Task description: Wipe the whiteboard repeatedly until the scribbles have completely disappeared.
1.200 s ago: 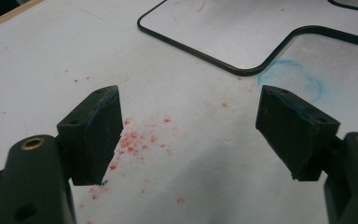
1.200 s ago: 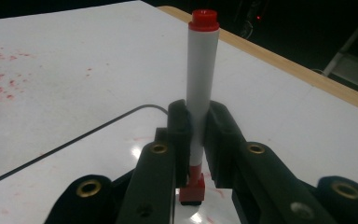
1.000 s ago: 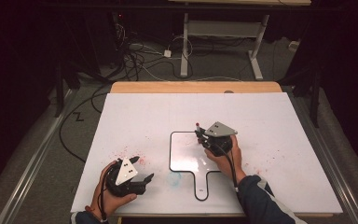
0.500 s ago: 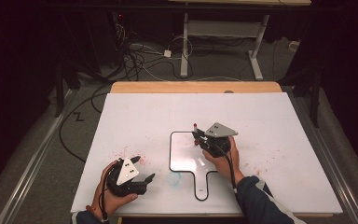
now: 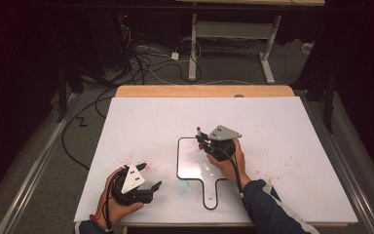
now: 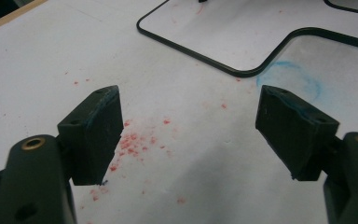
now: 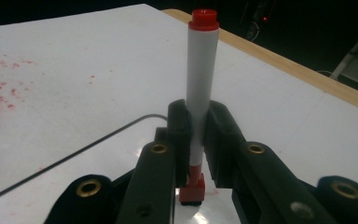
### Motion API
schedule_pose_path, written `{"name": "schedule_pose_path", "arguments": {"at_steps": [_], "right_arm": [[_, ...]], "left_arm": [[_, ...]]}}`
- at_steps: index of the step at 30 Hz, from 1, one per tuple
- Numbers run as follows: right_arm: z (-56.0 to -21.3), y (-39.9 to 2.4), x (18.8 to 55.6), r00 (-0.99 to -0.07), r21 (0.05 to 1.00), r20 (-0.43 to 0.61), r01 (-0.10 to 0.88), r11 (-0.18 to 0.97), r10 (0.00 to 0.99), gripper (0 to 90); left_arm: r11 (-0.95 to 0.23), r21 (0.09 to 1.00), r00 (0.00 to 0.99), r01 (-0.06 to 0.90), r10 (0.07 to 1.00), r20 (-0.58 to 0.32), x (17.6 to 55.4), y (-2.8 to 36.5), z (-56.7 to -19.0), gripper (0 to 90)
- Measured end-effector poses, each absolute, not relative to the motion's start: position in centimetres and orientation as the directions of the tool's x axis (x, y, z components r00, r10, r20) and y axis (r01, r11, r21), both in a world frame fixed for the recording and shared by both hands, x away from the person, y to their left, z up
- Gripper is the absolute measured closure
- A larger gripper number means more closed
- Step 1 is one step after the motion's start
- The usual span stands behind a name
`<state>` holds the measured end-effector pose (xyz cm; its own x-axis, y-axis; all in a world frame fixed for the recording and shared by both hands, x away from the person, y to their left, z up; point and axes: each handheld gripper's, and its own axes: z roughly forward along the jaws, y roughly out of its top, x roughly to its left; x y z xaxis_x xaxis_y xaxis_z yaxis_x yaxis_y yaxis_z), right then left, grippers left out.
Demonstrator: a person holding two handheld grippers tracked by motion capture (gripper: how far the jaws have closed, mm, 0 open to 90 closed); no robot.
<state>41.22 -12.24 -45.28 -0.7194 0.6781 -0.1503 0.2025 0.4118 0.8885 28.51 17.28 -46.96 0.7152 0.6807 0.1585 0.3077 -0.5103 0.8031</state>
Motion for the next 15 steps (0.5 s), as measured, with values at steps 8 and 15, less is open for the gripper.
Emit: {"name": "schedule_pose_path", "arguments": {"at_steps": [8, 15], "right_arm": [[-45.3, -10.8, 40.6, -0.753, 0.89, -0.12, 0.208, 0.406, 0.648, 81.9], [-45.2, -11.2, 40.8, -0.736, 0.885, -0.139, 0.207, 0.416, 0.662, 81.9]], "left_arm": [[-0.512, 0.802, 0.716, 0.307, 0.679, 0.16, 28.5, 17.3, -47.0, 22.0], [-0.51, 0.803, 0.714, 0.309, 0.682, 0.158, 28.5, 17.4, -47.0, 22.1]]}}
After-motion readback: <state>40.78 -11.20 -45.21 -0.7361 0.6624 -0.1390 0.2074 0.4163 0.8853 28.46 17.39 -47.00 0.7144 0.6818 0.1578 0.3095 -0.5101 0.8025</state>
